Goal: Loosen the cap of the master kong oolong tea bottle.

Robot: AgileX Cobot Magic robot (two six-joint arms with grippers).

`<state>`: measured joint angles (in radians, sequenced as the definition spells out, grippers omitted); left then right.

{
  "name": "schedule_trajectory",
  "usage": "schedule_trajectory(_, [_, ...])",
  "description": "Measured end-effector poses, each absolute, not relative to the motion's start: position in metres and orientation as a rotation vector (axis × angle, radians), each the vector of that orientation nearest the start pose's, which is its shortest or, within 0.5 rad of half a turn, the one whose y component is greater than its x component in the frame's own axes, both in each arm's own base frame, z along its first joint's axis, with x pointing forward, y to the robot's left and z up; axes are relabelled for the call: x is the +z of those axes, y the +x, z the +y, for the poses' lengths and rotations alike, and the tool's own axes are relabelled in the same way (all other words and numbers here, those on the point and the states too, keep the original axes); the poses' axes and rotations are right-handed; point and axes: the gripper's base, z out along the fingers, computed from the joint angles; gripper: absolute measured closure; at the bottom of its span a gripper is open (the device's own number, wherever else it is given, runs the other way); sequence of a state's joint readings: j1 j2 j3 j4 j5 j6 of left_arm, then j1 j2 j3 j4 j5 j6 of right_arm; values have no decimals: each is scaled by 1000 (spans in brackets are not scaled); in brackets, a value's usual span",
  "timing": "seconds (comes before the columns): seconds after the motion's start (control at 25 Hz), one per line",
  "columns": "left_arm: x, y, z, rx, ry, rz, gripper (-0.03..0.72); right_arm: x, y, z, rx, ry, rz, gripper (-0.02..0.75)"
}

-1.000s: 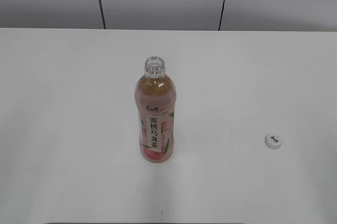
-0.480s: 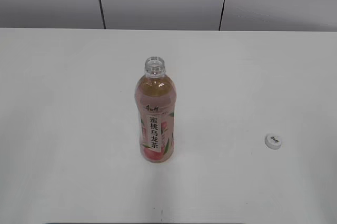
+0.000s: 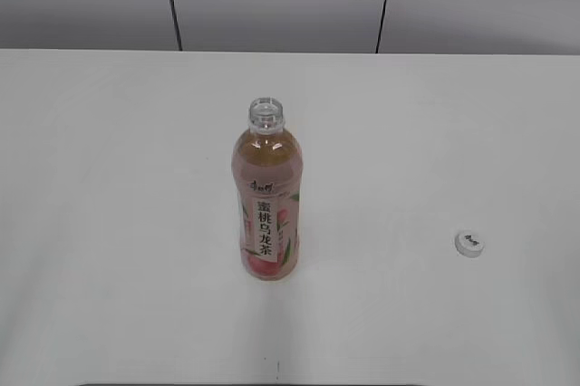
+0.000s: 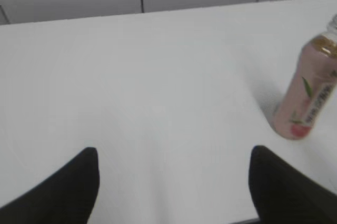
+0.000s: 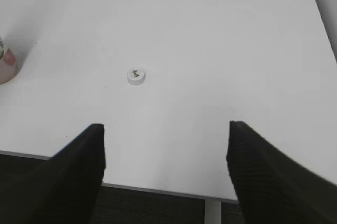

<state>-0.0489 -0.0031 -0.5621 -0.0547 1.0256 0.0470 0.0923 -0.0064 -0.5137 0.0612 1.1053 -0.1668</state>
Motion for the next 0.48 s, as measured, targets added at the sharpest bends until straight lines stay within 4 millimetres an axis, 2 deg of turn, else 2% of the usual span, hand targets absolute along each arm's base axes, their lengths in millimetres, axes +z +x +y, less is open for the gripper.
schedule_trajectory(0.48, [297,-13,-4,-53,77,1939,189,278,-10,5,34,-267,2049,192])
